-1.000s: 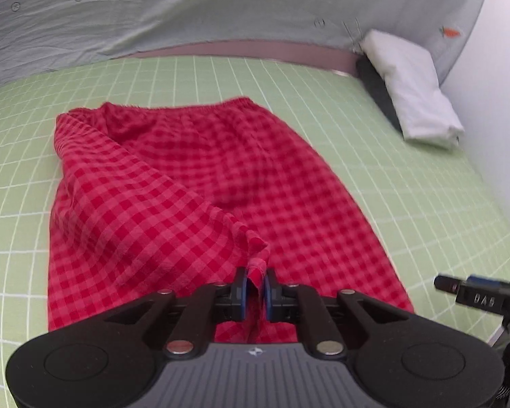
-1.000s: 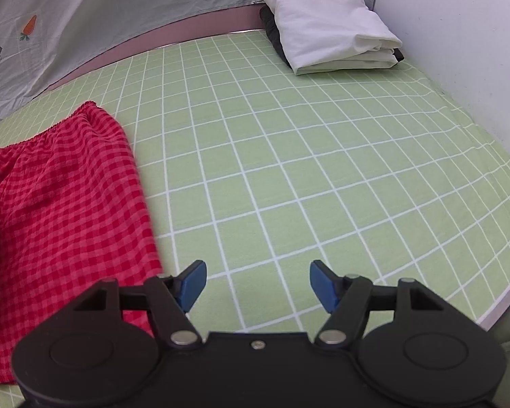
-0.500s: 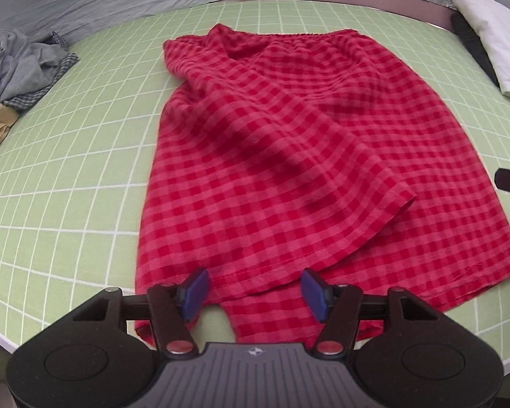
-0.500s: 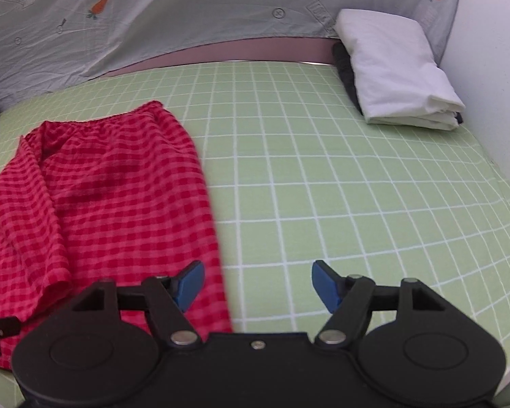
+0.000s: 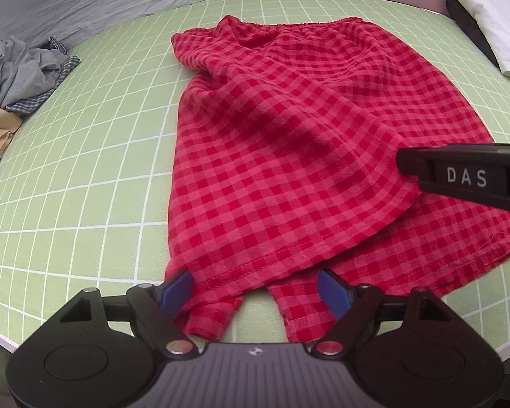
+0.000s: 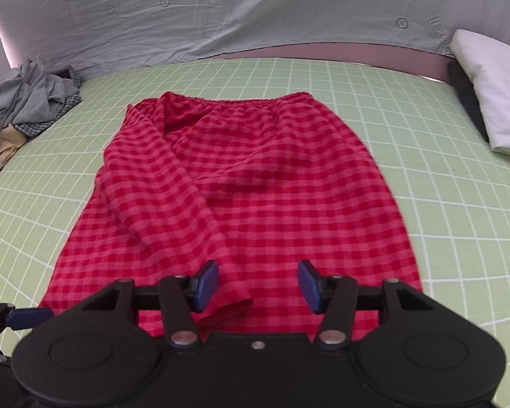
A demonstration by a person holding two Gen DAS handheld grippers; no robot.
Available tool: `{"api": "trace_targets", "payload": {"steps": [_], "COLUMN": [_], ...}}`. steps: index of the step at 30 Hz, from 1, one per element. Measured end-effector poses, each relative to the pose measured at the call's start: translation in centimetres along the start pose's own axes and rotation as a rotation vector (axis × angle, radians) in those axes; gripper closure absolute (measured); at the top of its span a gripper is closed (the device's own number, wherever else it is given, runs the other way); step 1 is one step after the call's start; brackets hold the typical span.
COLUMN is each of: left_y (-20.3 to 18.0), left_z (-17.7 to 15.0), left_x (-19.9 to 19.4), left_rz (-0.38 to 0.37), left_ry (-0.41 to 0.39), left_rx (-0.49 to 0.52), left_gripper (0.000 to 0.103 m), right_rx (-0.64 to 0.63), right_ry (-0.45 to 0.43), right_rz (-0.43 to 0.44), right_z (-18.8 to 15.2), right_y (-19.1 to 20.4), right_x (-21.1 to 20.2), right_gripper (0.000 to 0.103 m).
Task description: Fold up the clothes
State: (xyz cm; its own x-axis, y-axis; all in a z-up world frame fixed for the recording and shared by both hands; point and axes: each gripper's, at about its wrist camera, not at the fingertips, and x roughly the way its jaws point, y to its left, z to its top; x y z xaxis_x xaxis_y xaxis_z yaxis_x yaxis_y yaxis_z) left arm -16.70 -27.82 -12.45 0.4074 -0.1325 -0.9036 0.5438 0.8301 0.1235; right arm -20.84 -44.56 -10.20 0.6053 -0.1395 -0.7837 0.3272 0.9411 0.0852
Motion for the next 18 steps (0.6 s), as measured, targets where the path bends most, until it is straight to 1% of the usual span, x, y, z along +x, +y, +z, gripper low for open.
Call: {"api": "trace_targets", "payload": {"steps": [2,4,5,6,7,8,10,14,18], "left_y": [0.4,0.8,1.0,1.1,1.3,1.4,1.8,2.1,2.1], "left_z": [-0.1,-0.2,-0.2,-0.3,-0.4,-0.4,-0.6,-1.0,-1.2], "left_x": [0.1,0.2,0.2,0.2,0.2,0.2,0.2,0.3,0.3], "left_rz": [0.000,0.001,0.006,0.011,0.015,0.020,0.031,0.044,0.058], "left_ry": [0.002,0.004,0.004,0.005,0.005,0.005,0.005,0.002,-0.006], "left_rx": [-0.003,-0.006,-0.004,-0.003,-0.001,0.000,-0.007,-0.021,-0.033], "left_gripper": [0.017,0.015,0.014,0.013,0.013,0.012,0.009,0.007,0.005], "right_rx": [0.001,-0.003,-0.005,-0.006,-0.004,-0.003,-0.002,0.020,0.038], "right_ry": [0.020,0.032,0.039,0.044,0.044,0.038,0.018,-0.028,-0.051], "right_rz": [0.017,0.023,0.028,0.033,0.036,0.041,0.031,-0.004,-0.069], "right_z": [-0.2,-0.5,-0.6,-0.6,-0.7,-0.7,-0.7,-0.3,-0.3], "right_y": [0.5,0.9,1.0,1.1,1.0,1.0,1.0,0.1,-1.7], "right_x": [0.4,0.7,0.9,1.0,0.9,0.8,0.4,-1.1,-2.5], "right_gripper": [0.056,0.065,0.077,0.087,0.092,0.101,0.101,0.102,0.102]}}
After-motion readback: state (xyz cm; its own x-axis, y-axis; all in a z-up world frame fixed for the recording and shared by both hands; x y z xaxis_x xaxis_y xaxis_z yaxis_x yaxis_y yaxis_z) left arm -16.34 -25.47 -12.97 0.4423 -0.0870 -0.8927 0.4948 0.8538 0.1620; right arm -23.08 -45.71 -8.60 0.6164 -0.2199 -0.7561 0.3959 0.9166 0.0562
